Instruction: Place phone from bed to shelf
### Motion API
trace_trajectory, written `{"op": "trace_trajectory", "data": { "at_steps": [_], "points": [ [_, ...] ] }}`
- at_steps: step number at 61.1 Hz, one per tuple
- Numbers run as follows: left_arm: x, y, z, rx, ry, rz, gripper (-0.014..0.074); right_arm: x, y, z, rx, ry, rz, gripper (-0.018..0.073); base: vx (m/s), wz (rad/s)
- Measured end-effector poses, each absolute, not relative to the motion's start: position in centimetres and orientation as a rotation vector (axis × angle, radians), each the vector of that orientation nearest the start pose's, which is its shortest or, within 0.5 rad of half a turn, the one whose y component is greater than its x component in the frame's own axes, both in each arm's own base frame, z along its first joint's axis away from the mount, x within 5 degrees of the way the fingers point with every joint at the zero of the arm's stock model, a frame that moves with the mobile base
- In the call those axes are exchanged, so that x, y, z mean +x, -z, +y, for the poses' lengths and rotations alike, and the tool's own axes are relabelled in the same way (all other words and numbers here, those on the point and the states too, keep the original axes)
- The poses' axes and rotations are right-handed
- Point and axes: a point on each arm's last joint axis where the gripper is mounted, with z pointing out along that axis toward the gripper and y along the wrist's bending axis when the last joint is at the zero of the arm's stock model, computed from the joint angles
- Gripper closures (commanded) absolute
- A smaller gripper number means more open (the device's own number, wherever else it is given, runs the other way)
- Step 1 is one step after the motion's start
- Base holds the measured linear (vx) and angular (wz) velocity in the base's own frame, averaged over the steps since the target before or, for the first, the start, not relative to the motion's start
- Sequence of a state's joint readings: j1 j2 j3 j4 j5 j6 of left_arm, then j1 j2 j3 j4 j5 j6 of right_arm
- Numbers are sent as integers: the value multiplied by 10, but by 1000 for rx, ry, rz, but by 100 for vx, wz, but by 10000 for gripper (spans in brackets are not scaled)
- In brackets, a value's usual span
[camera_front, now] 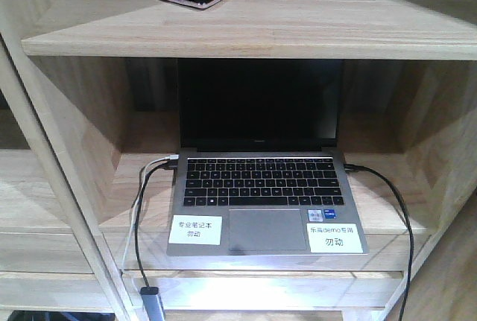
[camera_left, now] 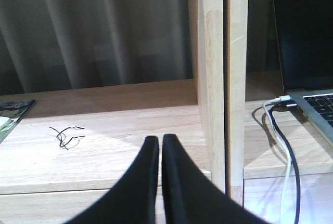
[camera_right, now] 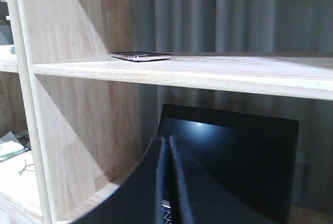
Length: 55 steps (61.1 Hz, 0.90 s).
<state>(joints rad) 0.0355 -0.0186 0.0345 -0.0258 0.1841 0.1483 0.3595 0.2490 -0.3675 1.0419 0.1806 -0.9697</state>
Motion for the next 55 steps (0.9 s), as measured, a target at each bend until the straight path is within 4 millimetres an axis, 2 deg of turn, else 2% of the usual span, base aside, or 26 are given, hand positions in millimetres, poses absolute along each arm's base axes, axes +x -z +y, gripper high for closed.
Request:
{"op": "trace_trajectory", "data": {
  "at_steps": [13, 38, 55],
  "points": [
    [56, -186, 2, 77, -115, 1683, 595, 58, -311, 35, -338, -424, 1459, 564, 0, 0],
    [56, -186, 2, 77, -115, 1683, 595, 64, -299, 26, -145, -445, 1569, 564, 0, 0],
    [56, -186, 2, 77, -115, 1683, 595, 65, -291, 10, 29, -245, 1610, 564, 0, 0]
  ]
}}
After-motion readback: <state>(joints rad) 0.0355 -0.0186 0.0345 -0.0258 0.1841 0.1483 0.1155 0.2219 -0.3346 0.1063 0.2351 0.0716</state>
